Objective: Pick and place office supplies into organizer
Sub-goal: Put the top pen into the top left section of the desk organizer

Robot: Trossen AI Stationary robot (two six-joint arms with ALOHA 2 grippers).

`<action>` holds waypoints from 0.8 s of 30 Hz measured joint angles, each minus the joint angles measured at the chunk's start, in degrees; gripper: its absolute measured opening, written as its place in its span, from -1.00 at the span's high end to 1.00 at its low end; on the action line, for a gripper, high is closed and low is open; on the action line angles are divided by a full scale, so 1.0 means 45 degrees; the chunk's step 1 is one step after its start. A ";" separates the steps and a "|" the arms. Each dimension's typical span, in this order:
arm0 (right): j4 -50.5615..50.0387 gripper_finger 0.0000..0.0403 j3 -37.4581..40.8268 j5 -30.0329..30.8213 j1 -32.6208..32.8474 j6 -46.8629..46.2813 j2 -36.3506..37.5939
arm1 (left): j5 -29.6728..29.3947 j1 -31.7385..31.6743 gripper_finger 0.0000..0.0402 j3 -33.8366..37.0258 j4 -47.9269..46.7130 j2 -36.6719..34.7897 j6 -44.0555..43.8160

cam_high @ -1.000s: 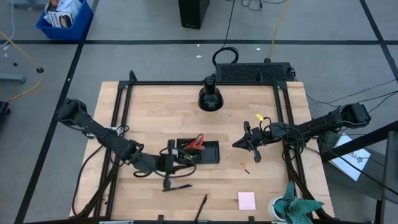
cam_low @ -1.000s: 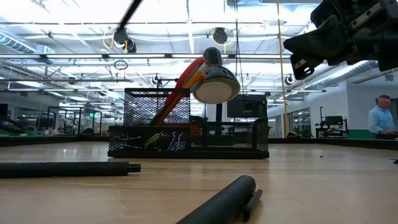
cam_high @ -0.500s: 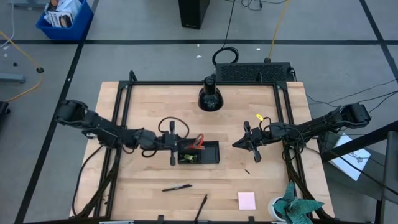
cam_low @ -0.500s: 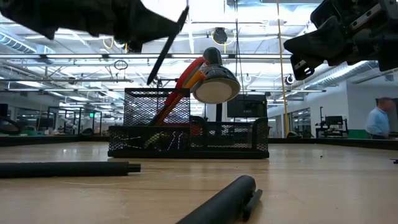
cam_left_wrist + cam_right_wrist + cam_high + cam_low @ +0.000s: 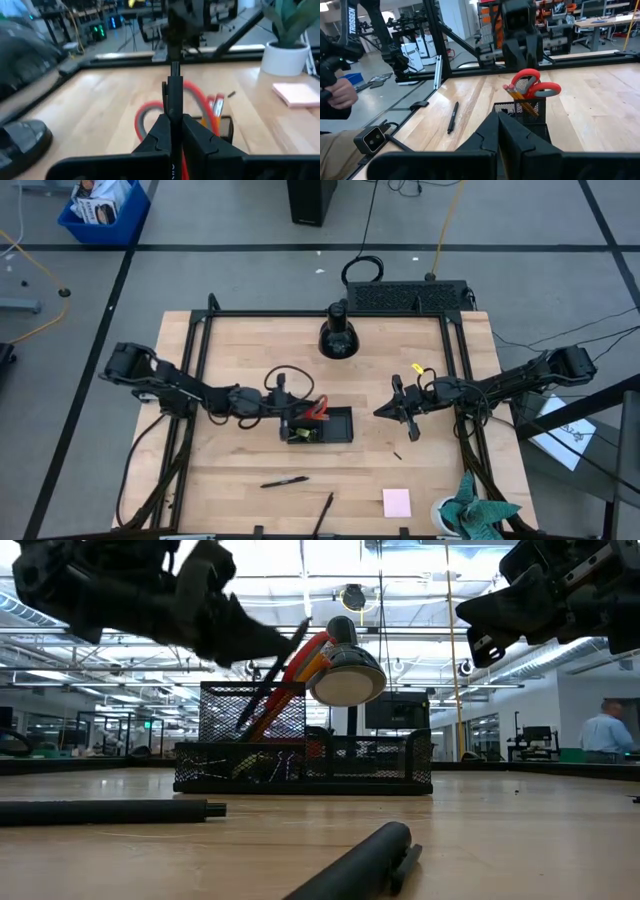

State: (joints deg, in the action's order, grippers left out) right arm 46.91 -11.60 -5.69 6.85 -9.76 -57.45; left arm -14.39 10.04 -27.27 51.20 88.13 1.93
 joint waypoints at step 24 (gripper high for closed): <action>-0.0001 1.00 0.0000 -0.0016 0.0000 0.0153 0.0002 | 0.0533 -0.0393 0.75 -0.0010 -0.1098 0.0597 -0.1056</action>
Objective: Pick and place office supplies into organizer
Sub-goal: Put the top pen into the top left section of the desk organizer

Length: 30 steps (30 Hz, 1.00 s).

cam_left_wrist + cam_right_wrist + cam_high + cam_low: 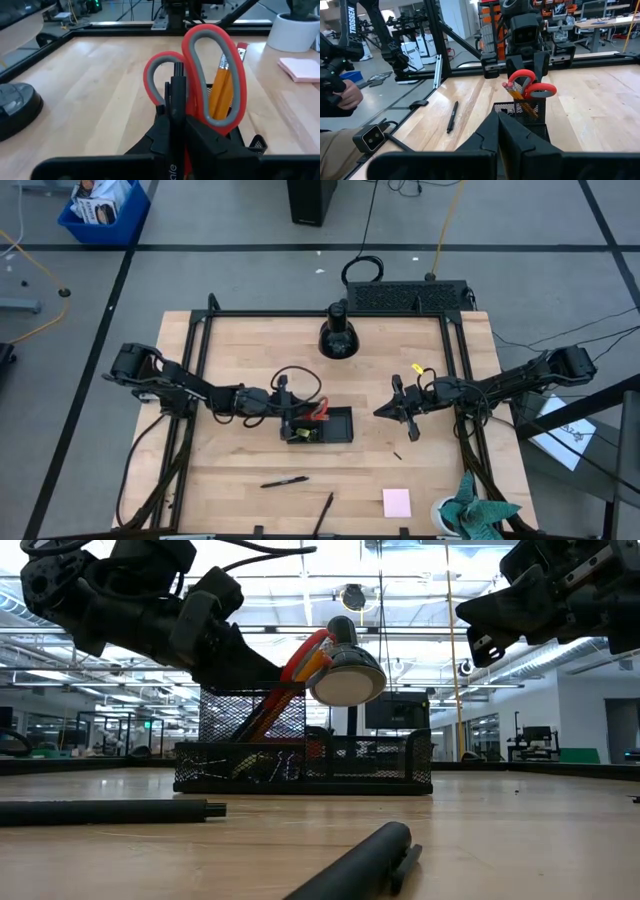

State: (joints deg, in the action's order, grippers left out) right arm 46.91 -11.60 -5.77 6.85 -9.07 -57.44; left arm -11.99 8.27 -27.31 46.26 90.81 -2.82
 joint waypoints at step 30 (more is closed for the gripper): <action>-0.0112 1.00 0.0000 -0.0013 0.0000 0.0145 -0.0003 | -0.3196 0.5472 0.20 -0.6682 -1.4253 -0.0701 -0.6653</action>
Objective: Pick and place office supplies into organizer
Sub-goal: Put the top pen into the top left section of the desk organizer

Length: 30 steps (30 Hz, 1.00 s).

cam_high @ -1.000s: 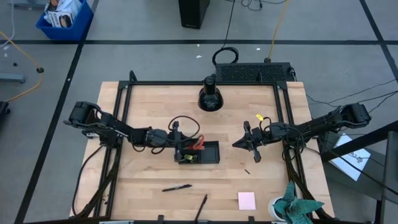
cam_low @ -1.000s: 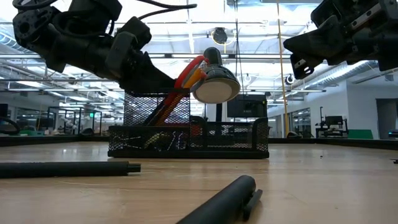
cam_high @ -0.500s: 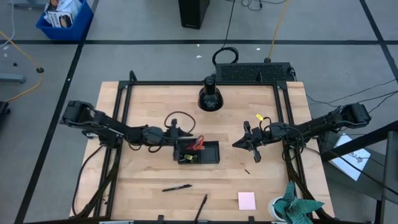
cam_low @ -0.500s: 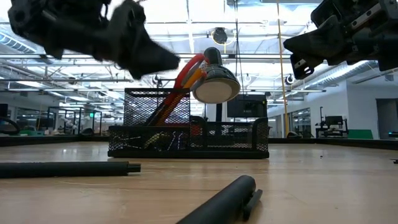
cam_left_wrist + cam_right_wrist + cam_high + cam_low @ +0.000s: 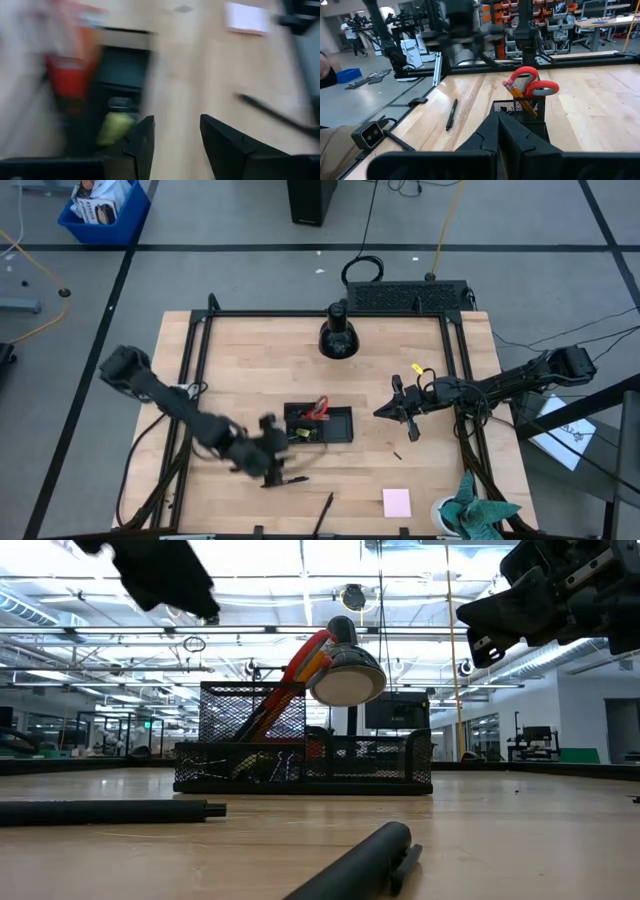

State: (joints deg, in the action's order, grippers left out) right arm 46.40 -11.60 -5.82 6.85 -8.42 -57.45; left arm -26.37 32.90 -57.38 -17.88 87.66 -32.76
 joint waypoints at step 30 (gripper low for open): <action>-0.0282 1.00 0.0005 0.0000 0.0000 0.0022 0.0000 | 0.4185 -0.0104 0.27 -0.3382 -0.1912 0.6897 -0.1063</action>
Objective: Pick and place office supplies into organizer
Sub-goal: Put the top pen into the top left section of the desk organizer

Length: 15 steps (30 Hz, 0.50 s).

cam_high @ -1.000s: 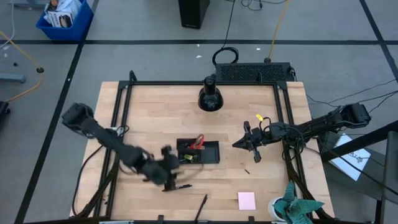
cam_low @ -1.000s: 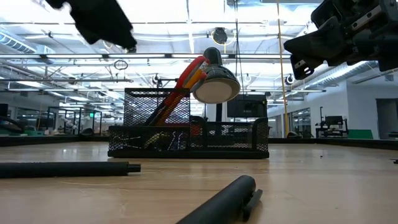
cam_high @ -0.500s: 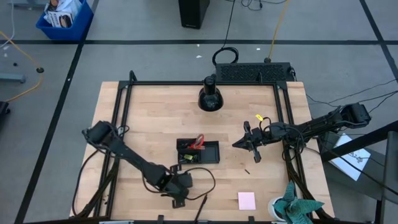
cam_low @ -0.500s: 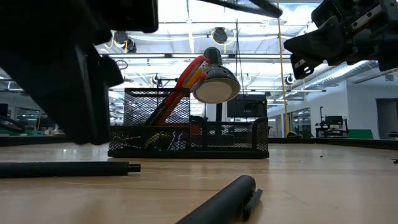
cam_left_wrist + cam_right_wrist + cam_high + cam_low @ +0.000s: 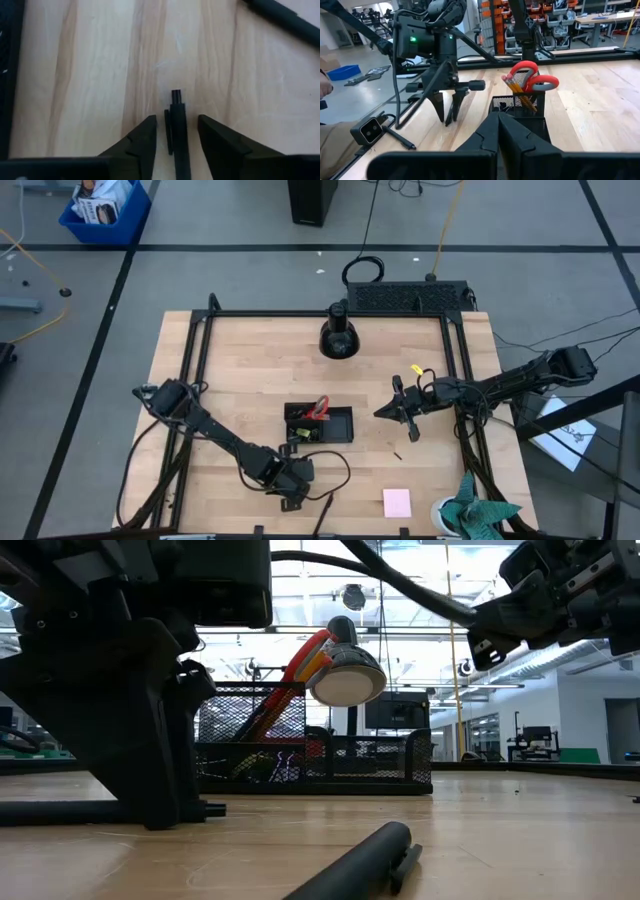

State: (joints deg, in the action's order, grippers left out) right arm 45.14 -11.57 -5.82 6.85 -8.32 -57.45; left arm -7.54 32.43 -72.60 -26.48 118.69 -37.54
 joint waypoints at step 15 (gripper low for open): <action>-0.0090 1.00 0.0000 0.0000 0.0000 -0.0049 0.0000 | -0.1004 0.0755 0.88 -0.0027 0.1461 0.0030 0.1902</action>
State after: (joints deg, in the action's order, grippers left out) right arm 44.73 -11.57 -5.82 6.85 -8.54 -57.45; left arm -12.05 35.83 -72.72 -19.90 118.83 -28.98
